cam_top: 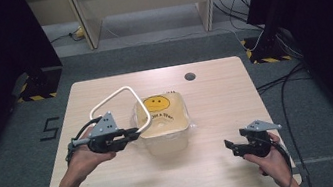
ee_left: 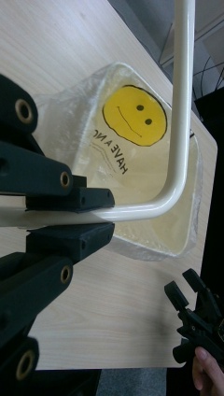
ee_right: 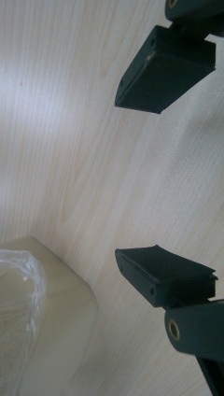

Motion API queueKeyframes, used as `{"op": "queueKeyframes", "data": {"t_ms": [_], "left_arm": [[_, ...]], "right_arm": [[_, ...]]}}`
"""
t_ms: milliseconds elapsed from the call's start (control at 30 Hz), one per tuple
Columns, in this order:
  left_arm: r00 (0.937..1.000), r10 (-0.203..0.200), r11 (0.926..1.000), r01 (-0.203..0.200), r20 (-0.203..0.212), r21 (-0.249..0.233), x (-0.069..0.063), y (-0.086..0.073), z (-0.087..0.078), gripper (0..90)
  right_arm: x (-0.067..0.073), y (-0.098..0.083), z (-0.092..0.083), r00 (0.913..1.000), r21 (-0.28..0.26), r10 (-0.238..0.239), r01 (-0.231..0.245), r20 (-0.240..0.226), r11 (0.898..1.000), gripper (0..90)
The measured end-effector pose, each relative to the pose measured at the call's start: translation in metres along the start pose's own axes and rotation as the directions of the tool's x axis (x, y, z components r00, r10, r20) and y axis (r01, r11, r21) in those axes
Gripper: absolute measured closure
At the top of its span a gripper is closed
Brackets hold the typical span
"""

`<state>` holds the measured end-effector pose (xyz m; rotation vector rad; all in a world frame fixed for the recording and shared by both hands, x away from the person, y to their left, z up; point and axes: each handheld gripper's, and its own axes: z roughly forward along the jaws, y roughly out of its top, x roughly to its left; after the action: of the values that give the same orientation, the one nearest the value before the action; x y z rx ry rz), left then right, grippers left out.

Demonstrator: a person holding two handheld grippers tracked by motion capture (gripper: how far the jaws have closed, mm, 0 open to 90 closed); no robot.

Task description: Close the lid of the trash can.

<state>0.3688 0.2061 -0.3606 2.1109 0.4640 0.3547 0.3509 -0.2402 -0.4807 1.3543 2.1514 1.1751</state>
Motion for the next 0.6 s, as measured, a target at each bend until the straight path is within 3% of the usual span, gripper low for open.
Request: {"op": "queueKeyframes", "data": {"t_ms": [367,600], "left_arm": [[0.9984,0.03,0.9994,-0.031,0.048,0.018,0.001,0.019,0.025,81.8],[0.9959,0.05,0.9985,-0.052,0.076,0.019,0.001,0.027,0.042,81.7]], "right_arm": [[0.0,0.01,-0.004,1.0,-0.043,0.003,-0.003,0.004,0.999,22.7],[0.005,0.04,-0.008,1.0,-0.117,-0.002,0.002,-0.006,0.993,22.7]]}}
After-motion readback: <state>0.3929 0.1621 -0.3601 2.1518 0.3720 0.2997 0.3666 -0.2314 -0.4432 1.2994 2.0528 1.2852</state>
